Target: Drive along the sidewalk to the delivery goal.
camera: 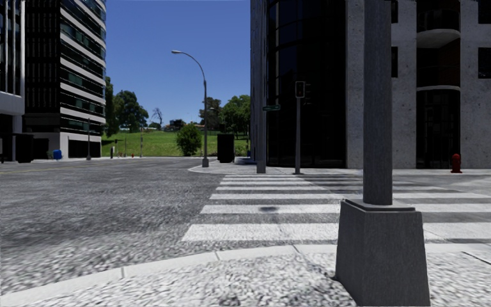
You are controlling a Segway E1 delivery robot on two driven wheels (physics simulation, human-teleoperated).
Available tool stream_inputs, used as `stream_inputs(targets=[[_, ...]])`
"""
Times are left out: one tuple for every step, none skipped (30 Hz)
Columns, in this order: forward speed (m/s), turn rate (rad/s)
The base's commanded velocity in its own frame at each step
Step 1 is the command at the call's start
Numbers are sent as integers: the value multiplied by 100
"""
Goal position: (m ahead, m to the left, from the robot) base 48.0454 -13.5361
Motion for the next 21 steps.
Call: stream_inputs(targets=[[200, 0], [200, 0], [200, 0], [200, 0], [200, 0], [200, 0], [200, 0], [200, 0], [200, 0], [200, 0], [200, 0], [200, 0], [200, 0], [200, 0], [200, 0], [200, 0], [200, 0], [200, 0], [200, 0], [200, 0], [199, 0]])
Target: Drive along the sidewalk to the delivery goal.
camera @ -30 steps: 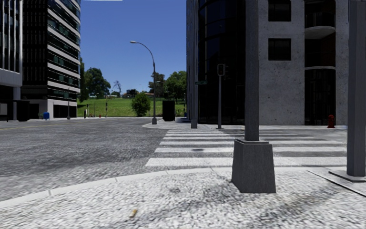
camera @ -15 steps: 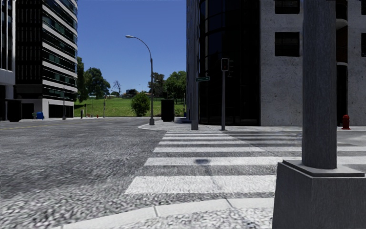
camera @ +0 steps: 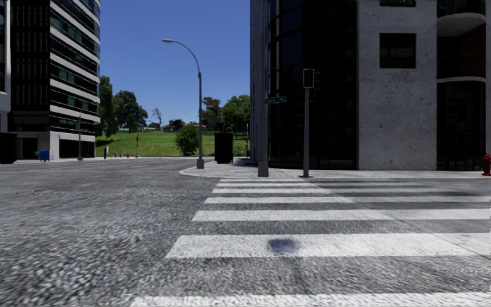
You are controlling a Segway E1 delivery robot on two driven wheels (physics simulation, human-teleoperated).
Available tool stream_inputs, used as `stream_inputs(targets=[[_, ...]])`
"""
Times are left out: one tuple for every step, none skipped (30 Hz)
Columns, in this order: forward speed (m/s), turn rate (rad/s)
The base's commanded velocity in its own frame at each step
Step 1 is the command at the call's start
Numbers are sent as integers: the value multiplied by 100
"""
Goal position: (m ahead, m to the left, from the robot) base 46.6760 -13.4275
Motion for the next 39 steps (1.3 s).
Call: stream_inputs(targets=[[194, 0], [174, 0], [174, 0], [155, 0], [137, 0], [128, 0], [128, 0], [125, 0], [123, 0], [123, 0], [123, 0], [123, 0], [123, 0], [123, 0], [123, 0], [123, 0], [123, 0], [123, 0], [123, 0], [123, 0], [123, 0], [123, 0], [123, 0], [123, 0], [123, 0], [123, 0], [123, 0], [123, 0], [123, 0], [123, 0], [123, 0], [123, 0], [123, 0], [123, 0], [123, 0], [123, 0], [123, 0], [123, 0], [123, 0]])
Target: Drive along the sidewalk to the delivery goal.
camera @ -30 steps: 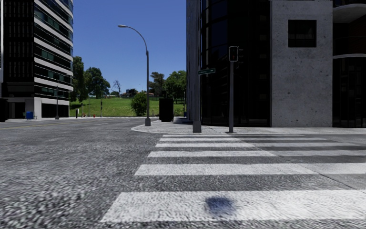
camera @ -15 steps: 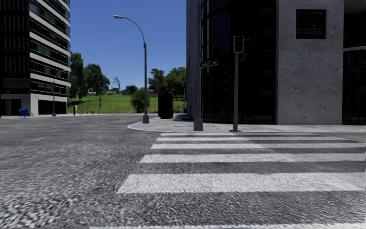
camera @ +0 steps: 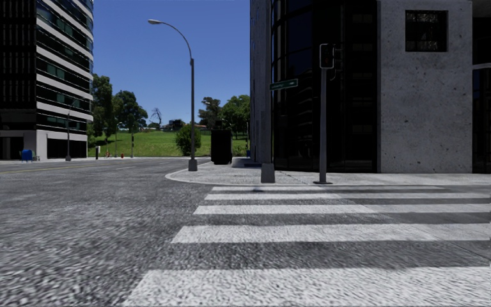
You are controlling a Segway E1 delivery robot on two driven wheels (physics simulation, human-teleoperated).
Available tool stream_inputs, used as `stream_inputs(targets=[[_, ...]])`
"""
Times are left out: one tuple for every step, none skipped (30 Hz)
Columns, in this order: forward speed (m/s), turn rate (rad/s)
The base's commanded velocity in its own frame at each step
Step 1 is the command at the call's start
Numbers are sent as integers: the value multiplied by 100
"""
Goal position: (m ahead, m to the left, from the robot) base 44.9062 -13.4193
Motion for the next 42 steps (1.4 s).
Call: stream_inputs(targets=[[123, 0], [123, 0], [123, 0], [123, 0], [123, 0], [143, 0], [200, 0], [200, 0], [200, 0], [200, 0], [200, 0], [200, 0], [200, 0], [200, 0], [200, 0], [200, 0], [200, 0], [200, 0], [200, 0], [200, 0], [200, 0], [200, 0], [200, 0], [200, 0], [200, 0], [200, 0], [200, 0], [200, 3], [200, 5], [200, 9], [200, 9], [200, 12], [200, 17], [200, 18], [200, 18], [200, 19], [200, 19], [200, 15], [200, 15], [200, 0], [200, 0], [200, 0]])
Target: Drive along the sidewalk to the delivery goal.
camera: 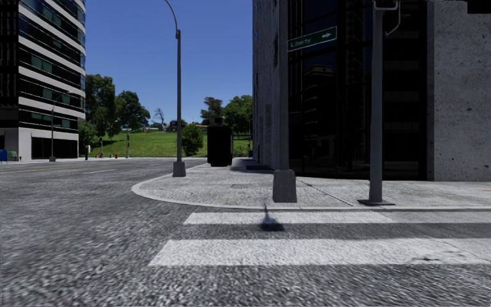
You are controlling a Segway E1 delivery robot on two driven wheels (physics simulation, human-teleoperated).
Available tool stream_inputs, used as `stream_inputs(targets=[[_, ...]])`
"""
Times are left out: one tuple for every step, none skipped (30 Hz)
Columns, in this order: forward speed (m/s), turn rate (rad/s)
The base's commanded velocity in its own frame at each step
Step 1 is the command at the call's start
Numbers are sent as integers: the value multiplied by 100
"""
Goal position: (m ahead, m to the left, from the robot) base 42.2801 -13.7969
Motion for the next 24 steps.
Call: stream_inputs(targets=[[200, 0], [200, 0], [200, 0], [200, 0], [200, 0], [200, 0], [200, 0], [200, 0], [200, 0], [200, 0], [200, 2], [200, 10], [200, 10], [200, 14], [200, 17], [200, 17], [200, 19], [200, 19], [200, 14], [200, 14], [200, 6], [200, 0], [200, 0], [200, 0]])
